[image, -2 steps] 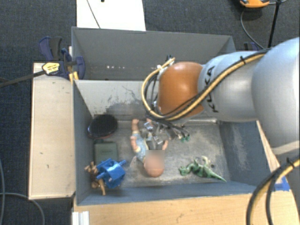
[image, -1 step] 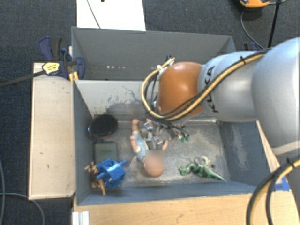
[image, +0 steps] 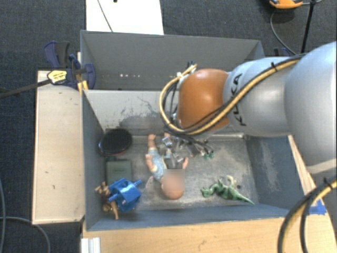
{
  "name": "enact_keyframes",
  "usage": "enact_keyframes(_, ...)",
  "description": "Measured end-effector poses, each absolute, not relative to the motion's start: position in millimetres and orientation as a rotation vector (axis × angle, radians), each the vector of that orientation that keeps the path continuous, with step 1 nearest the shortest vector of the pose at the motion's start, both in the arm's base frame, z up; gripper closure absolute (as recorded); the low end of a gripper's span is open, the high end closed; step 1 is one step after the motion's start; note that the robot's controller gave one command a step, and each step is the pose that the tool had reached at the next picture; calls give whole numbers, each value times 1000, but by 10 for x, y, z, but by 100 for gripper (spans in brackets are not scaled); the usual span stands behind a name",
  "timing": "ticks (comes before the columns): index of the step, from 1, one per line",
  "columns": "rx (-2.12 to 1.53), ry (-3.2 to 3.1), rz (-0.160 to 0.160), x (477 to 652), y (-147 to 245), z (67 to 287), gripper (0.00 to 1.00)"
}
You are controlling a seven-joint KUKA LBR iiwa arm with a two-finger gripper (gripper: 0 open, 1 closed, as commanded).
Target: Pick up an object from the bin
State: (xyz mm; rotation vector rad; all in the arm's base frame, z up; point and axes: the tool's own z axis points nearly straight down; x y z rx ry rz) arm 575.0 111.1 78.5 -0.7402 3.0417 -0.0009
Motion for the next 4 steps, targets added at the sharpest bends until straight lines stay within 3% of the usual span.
enact_keyframes(2,-736,3050,1,5742,1115,962,100)
enact_keyframes(4,-734,3056,2,5731,1113,1286,100)
